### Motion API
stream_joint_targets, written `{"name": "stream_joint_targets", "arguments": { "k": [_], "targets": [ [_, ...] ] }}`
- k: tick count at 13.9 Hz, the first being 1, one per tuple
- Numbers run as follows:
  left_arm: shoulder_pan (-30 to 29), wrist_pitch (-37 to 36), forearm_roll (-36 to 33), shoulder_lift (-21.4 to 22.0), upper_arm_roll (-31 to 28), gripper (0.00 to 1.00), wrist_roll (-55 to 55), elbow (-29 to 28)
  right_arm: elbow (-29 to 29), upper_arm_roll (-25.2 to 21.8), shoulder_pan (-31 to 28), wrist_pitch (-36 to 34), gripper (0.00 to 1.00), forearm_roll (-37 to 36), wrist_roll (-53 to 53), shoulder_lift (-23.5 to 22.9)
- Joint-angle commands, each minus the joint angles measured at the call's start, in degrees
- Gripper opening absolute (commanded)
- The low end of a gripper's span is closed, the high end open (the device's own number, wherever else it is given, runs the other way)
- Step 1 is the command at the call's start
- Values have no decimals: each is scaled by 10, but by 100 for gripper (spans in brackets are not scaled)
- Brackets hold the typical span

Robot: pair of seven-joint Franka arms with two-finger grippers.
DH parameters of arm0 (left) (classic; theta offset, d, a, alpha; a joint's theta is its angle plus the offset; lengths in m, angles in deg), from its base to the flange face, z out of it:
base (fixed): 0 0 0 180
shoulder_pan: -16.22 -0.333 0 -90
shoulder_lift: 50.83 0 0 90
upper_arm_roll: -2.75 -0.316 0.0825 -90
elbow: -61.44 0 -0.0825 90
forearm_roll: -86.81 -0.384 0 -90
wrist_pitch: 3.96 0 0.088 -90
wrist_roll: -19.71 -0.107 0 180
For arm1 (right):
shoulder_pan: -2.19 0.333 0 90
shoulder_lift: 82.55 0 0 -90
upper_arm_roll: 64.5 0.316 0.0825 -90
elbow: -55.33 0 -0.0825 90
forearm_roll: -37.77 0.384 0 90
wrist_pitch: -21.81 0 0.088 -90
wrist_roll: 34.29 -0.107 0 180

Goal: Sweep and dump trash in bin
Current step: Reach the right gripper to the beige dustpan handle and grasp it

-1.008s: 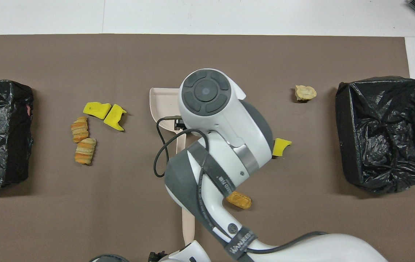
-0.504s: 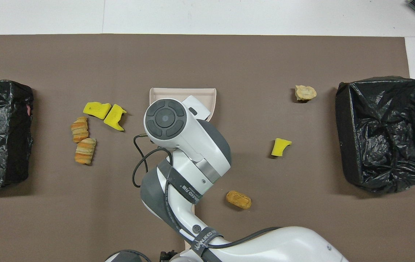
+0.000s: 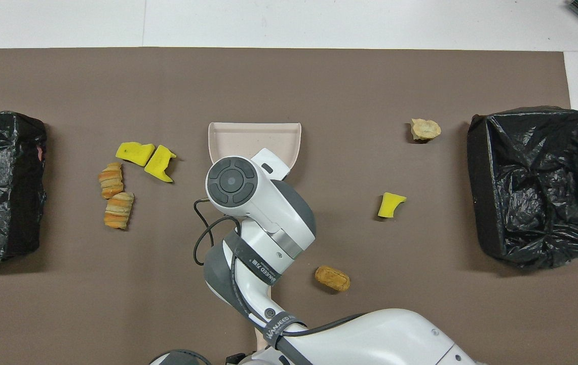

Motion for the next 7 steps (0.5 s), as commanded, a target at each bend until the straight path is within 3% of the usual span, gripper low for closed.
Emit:
{"name": "stream_joint_targets", "arguments": {
  "k": [1, 5, 7],
  "targets": [
    [13, -21, 2, 3, -11, 0, -1, 0, 28, 2, -2, 14, 57, -8, 5, 20],
    [5, -63, 2, 5, -13, 0, -26, 5, 26, 2, -2, 12, 6, -7, 5, 20],
    [5, -63, 2, 5, -13, 0, -27, 5, 23, 2, -3, 15, 0, -9, 5, 20]
  ]
}}
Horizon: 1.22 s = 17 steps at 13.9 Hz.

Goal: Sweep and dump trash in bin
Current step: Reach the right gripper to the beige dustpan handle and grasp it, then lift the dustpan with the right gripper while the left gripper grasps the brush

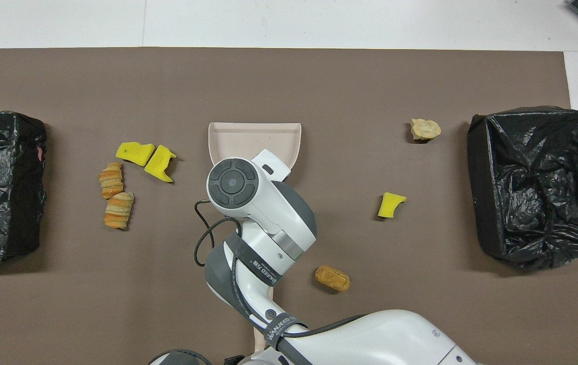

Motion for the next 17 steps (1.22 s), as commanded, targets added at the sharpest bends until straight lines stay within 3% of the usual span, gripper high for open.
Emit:
{"name": "stream_joint_targets", "arguments": {
  "k": [1, 9, 12, 17],
  "targets": [
    [5, -19, 2, 4, -8, 0, -9, 0, 18, 2, -6, 15, 0, -11, 6, 15],
    [4, -54, 2, 13, -10, 0, -16, 8, 16, 0, -59, 16, 0, -12, 316, 34],
    [-38, -126, 1, 24, -9, 0, -41, 39, 17, -3, -69, 11, 0, -17, 431, 33],
    [-123, -218, -1, 87, -11, 0, -118, 48, 16, -2, -114, 14, 0, -18, 684, 31]
  ]
}}
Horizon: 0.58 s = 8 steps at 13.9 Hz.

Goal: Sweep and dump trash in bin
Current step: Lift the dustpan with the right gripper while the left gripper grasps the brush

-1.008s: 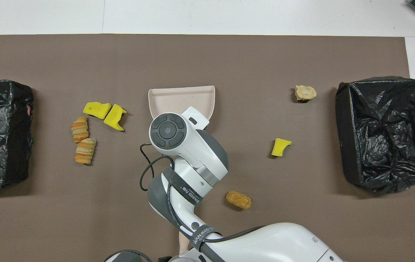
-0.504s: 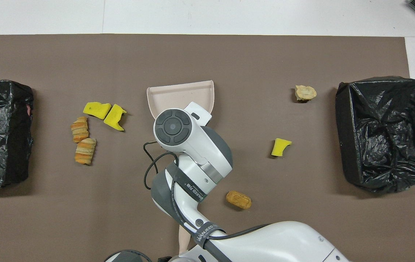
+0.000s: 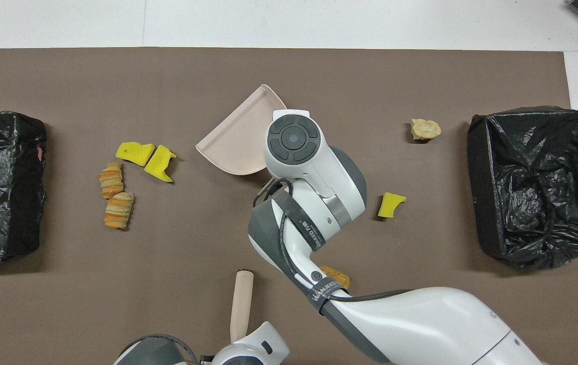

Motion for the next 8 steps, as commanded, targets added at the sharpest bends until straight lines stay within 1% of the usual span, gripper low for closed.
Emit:
{"name": "stream_joint_targets", "arguments": {
  "k": [1, 2, 3, 4, 6, 7, 8],
  "targets": [
    [-74, -82, 0, 72, 3, 0, -70, 12, 12, 5, -27, 11, 0, -11, 121, 9],
    [-105, -118, -2, 91, 1, 0, -100, 23, 12, 5, -34, 13, 0, -11, 165, 8],
    [-139, -148, -4, 97, 1, 0, -122, 38, 12, 5, -40, 14, 0, -11, 204, 8],
    [-176, -164, -6, 95, 1, 0, -128, 57, 12, 5, -45, 14, 0, -11, 238, 7],
    [-246, -160, -34, 90, 2, 0, -172, 83, 11, 4, -51, 12, 0, -12, 288, 4],
    [-283, -153, -45, 77, 2, 0, -195, 95, 11, 4, -53, 7, 0, -18, 305, 4],
    [-334, -139, -54, 54, 2, 0, -211, 113, 10, 4, -53, 3, 0, -38, 325, 2]
  ]
}}
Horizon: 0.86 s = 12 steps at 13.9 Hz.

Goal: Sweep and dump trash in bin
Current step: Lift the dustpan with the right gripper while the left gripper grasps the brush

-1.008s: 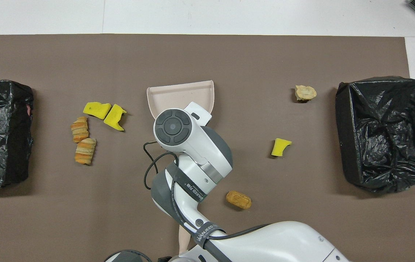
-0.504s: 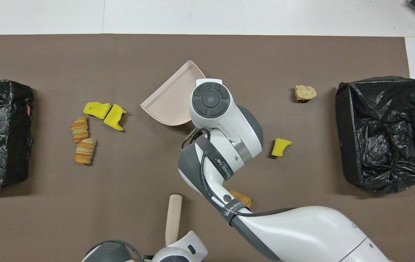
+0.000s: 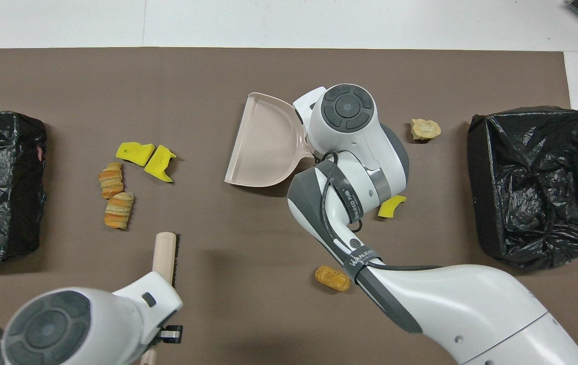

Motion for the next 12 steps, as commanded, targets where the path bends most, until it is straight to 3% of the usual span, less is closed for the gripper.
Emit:
{"name": "stream_joint_targets", "arguments": {
  "k": [1, 3, 6, 12],
  "targets": [
    [-115, 35, -16, -59, 7, 0, -62, 47, 5, 5, -5, -2, 0, -50, 49, 3],
    [-201, 82, -16, -87, 6, 0, -127, 63, 0, 5, -6, -5, 0, -59, 57, -2],
    [-272, 82, -43, -155, 7, 0, -181, 115, -21, 9, 5, -7, 0, -61, 64, -20],
    [-294, 138, -47, -251, 7, 0, -163, 120, -42, 13, 20, -19, 0, -61, 73, -28]
  ]
}}
